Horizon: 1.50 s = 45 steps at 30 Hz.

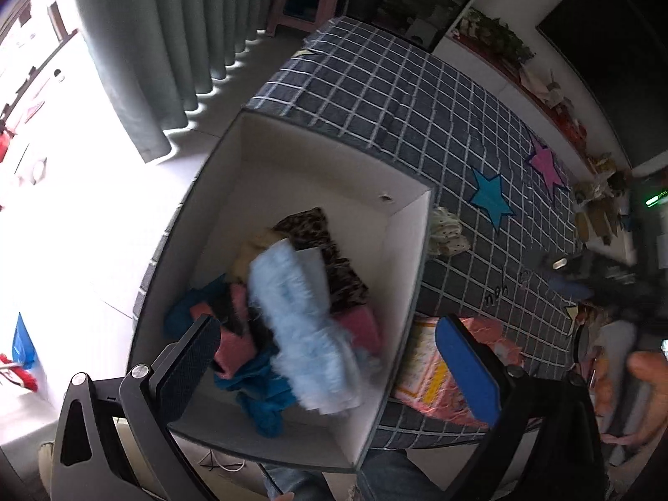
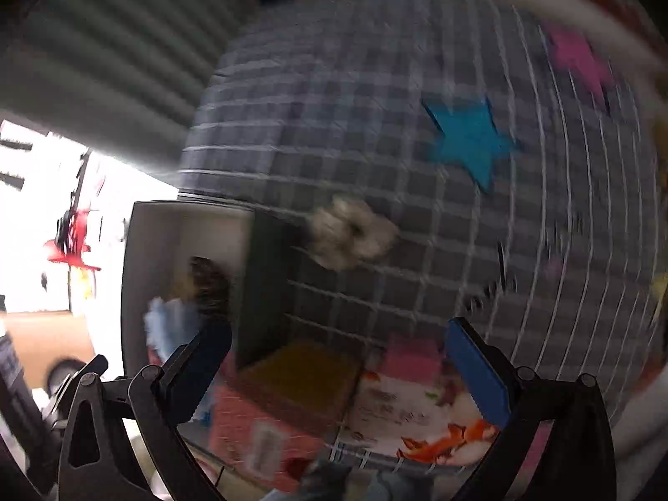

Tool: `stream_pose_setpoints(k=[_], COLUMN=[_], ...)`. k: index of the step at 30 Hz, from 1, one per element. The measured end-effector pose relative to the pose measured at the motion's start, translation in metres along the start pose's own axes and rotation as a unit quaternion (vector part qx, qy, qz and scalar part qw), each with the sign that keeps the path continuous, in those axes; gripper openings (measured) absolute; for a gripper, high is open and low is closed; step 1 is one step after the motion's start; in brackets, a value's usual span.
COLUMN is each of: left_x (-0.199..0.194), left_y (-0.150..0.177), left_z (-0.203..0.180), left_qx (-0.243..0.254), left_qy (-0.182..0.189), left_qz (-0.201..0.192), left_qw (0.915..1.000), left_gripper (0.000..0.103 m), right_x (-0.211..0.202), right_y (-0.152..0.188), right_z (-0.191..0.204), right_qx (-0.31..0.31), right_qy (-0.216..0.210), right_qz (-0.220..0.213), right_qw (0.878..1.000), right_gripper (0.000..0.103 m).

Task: Organize soft objects
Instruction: 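Open both tools to release the items and move back over the bed, then grasp the cream polka-dot scrunchie with the left tool while the right tool grasps the pink foam block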

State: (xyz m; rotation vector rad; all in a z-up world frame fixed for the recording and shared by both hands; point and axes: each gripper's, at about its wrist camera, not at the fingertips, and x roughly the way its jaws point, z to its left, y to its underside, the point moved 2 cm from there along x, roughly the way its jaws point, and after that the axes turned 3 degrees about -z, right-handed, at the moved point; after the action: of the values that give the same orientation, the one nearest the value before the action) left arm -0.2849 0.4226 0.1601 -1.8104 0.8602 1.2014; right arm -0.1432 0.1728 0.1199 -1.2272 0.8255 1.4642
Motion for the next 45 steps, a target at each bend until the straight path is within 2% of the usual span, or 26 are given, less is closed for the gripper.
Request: stream_pose_setpoints(k=[3,7,12,17,18,19,20,22,26,29,32,33,35,40,45], left_x=[0.003,0.008,0.023,0.04,0.047,0.051,0.057,0.07,0.098,0.127,0.164,0.179,0.203,0.237,0.259], left_y=[-0.006,-0.018,-0.041,-0.064,-0.069,-0.071,-0.074,-0.078,-0.08,-0.079,-0.076,-0.074,-0.07,-0.061,-0.054], left_z=[-0.016,-0.043,-0.08,-0.114,-0.123,-0.128,-0.135,-0.149,-0.175,-0.196,-0.212,-0.215,-0.217,-0.215,-0.21], left_qx=[0.012,0.042,0.082,0.12,0.129,0.136,0.145,0.165,0.196,0.229,0.269,0.286,0.301,0.308,0.314], left_qy=[-0.001,-0.009,-0.007,-0.021,-0.024,-0.028,-0.035,-0.046,-0.062,-0.08,-0.115,-0.133,-0.156,-0.172,-0.197], left_qz=[0.014,0.025,0.054,0.069,0.077,0.081,0.085,0.097,0.121,0.137,0.153,0.163,0.182,0.225,0.253], left_qw=[0.9998,0.9988,0.9952,0.9902,0.9884,0.987,0.9851,0.9805,0.9711,0.9603,0.9438,0.9348,0.9229,0.9082,0.8938], left_gripper=[0.103,0.103,0.103,0.103,0.103,0.103,0.103,0.103,0.103,0.103,0.103,0.103,0.103,0.102,0.094], right_x=[0.028,0.07,0.108,0.127,0.128,0.129,0.131,0.134,0.124,0.109,0.088,0.082,0.072,0.045,0.026], right_y=[0.006,0.013,0.018,0.024,0.025,0.027,0.03,0.037,0.042,0.042,0.037,0.039,0.037,0.034,0.041], right_z=[-0.023,-0.046,-0.053,-0.052,-0.052,-0.053,-0.054,-0.058,-0.077,-0.098,-0.115,-0.122,-0.132,-0.15,-0.168], right_qx=[0.037,0.077,0.075,0.067,0.065,0.063,0.063,0.065,0.08,0.091,0.11,0.115,0.124,0.144,0.149], right_qy=[0.011,-0.001,0.01,0.002,-0.001,-0.008,-0.012,-0.027,-0.066,-0.089,-0.117,-0.127,-0.141,-0.169,-0.184], right_qz=[0.046,0.107,0.154,0.182,0.185,0.187,0.193,0.201,0.185,0.163,0.136,0.124,0.108,0.078,0.054], right_qw=[0.998,0.991,0.985,0.981,0.981,0.98,0.979,0.977,0.977,0.978,0.978,0.977,0.976,0.972,0.97], right_gripper=[0.103,0.103,0.103,0.103,0.092,0.07,0.061,0.055,0.05,0.05,0.05,0.05,0.05,0.05,0.05])
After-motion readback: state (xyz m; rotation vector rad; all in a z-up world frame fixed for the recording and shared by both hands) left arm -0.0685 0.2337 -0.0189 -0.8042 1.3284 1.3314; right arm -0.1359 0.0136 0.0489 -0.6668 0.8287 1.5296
